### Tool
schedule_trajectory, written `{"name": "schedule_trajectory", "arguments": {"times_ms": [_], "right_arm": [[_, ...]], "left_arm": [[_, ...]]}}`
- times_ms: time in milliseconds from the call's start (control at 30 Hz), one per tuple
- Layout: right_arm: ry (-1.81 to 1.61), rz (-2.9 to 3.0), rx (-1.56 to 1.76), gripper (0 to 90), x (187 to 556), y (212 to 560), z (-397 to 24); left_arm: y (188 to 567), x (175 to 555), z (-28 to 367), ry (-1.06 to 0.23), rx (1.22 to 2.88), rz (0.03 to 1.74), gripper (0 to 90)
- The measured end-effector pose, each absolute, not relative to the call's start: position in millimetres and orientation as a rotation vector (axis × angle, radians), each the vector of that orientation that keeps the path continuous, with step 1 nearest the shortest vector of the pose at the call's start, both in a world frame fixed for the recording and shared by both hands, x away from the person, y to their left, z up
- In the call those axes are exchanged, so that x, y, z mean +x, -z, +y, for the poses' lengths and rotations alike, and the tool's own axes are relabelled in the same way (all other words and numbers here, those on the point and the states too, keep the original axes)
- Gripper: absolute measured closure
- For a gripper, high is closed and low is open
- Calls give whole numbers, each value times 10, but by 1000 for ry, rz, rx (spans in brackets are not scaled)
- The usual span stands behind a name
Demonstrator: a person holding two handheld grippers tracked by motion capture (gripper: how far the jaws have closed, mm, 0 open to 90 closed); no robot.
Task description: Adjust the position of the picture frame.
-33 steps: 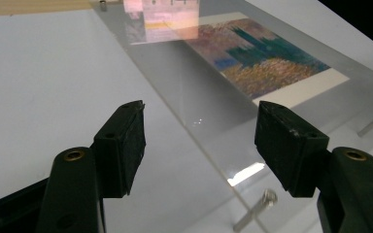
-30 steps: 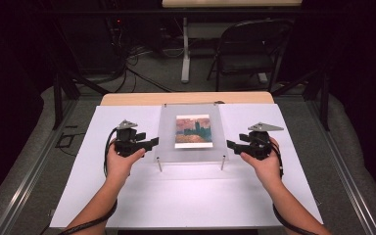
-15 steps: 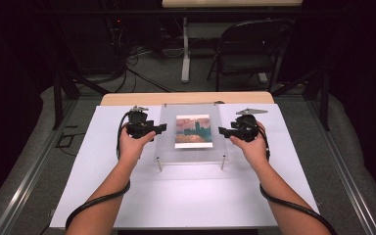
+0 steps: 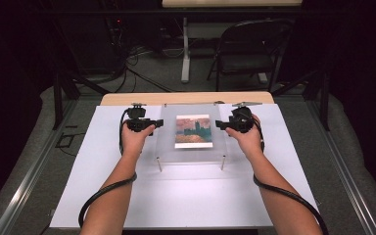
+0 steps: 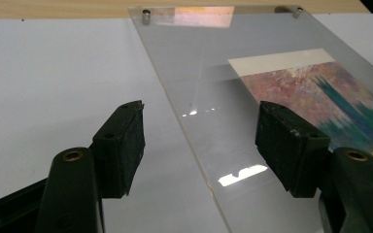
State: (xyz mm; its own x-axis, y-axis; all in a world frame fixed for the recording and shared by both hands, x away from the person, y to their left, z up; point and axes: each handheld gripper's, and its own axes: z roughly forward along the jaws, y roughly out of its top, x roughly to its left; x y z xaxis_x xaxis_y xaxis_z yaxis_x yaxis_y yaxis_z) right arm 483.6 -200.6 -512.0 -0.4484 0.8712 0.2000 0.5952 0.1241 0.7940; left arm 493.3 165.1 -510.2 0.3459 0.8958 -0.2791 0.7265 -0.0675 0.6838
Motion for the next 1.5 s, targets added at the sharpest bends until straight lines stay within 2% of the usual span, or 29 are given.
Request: {"name": "schedule_trajectory", "arguments": {"times_ms": [200, 400, 833, 1000, 1500], "right_arm": [[-1233, 2103, 1480, 303, 4893, 5230, -2035], [-1285, 2121, 1569, 310, 4931, 5285, -2073], [-1261, 2208, 1601, 291, 4975, 5293, -1880], [-1261, 2206, 1632, 292, 5008, 5315, -1884], [-1284, 2209, 1712, 273, 5078, 5400, -1900]], "left_arm": [[5173, 4957, 1599, -255, 1865, 1425, 349], [5255, 4976, 1560, -172, 1848, 1415, 349], [5323, 5024, 1510, -80, 1830, 1436, 347], [5361, 5038, 1523, -28, 1819, 1454, 328], [5410, 5053, 1481, 6, 1796, 1457, 262]]}}
